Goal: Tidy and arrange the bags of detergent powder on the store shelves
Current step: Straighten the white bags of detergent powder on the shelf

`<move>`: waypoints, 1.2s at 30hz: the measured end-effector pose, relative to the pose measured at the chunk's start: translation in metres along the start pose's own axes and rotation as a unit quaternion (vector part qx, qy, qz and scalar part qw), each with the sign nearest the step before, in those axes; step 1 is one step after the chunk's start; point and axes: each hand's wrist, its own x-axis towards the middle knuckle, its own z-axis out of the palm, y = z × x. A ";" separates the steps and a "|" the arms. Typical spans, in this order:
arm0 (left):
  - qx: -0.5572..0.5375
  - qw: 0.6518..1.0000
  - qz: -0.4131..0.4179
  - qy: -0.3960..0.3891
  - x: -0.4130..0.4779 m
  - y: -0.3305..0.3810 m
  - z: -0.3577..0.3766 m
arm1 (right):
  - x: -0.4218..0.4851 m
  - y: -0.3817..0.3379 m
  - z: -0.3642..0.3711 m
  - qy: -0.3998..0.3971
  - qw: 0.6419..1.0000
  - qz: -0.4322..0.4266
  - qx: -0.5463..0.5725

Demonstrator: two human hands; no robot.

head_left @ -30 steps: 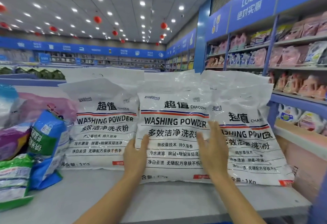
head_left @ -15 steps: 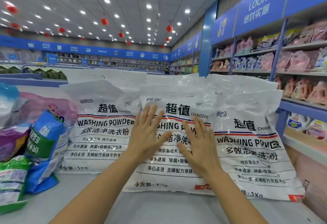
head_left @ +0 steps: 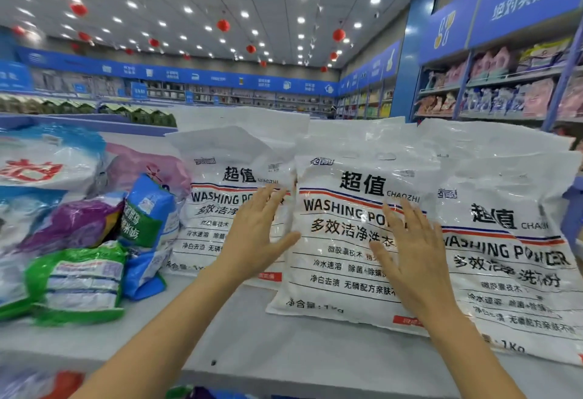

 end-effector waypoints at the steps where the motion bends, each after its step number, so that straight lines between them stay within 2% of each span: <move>1: -0.014 1.000 -0.009 0.011 -0.012 -0.003 -0.009 | -0.005 -0.008 -0.002 0.016 0.999 0.006 0.033; 4: -0.120 0.991 -0.048 0.042 -0.054 -0.014 -0.041 | -0.023 -0.039 -0.010 0.051 0.990 0.038 0.123; 7: -0.256 0.959 -0.109 0.057 -0.109 -0.033 -0.082 | -0.053 -0.084 -0.016 0.077 0.975 0.049 0.202; 12: -0.323 0.914 -0.193 0.150 -0.215 -0.083 -0.159 | -0.109 -0.169 -0.015 0.053 0.902 0.119 0.412; 15: -0.309 0.890 -0.257 0.217 -0.284 -0.118 -0.209 | -0.134 -0.228 -0.011 0.033 0.846 0.140 0.513; 17: -0.287 0.878 -0.294 0.243 -0.332 -0.146 -0.243 | -0.149 -0.268 -0.005 0.015 0.825 0.141 0.547; 20: -0.251 0.862 -0.324 0.297 -0.403 -0.188 -0.292 | -0.175 -0.336 0.006 -0.012 0.807 0.146 0.572; 26: -0.222 0.816 -0.391 0.364 -0.522 -0.245 -0.368 | -0.222 -0.477 0.036 -0.123 0.806 0.122 0.566; 29: -0.202 0.798 -0.425 0.377 -0.558 -0.269 -0.396 | -0.230 -0.531 0.050 -0.149 0.802 0.111 0.567; 36: -0.155 0.759 -0.453 0.442 -0.598 -0.333 -0.448 | -0.227 -0.644 0.089 -0.206 0.754 0.091 0.617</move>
